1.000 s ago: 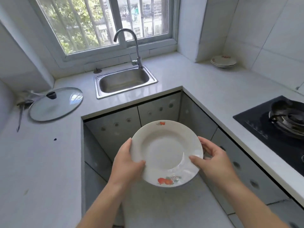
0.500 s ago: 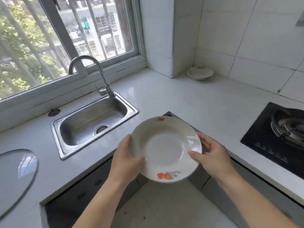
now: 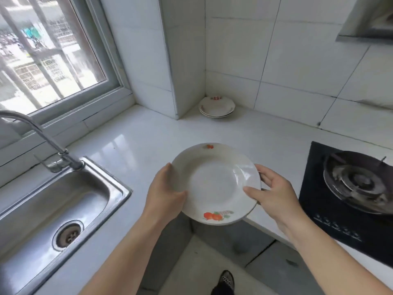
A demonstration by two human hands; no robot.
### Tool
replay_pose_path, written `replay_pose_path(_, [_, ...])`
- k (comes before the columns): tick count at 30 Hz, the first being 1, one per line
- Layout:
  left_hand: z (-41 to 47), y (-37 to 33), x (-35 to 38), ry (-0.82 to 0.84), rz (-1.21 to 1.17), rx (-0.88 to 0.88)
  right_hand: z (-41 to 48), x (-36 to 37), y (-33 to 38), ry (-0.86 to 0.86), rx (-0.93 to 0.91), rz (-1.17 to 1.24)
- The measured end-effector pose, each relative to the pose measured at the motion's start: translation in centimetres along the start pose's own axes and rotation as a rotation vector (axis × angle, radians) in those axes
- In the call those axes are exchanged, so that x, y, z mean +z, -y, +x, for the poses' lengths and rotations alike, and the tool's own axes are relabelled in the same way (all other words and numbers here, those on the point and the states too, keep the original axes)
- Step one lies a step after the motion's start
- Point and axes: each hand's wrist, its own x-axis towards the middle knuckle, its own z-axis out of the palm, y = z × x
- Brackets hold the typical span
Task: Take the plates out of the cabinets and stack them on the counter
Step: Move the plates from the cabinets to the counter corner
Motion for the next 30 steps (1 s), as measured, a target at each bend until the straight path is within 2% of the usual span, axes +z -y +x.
replay_pose_path(10, [14.0,-2.3,4.7,0.079,0.033,0.005,12.6,-0.7,1.6,-0.103,0.023,-0.022])
replay_pose_path(22, [27.0,-4.4,8.9,0.300,0.011,0.010,21.9,-1.5,3.2,-0.294,0.066,-0.032])
replay_pose_path(30, [34.4,-5.3,9.8,0.317,0.020,0.024,29.6,-0.1,2.9,-0.317,0.088,-0.013])
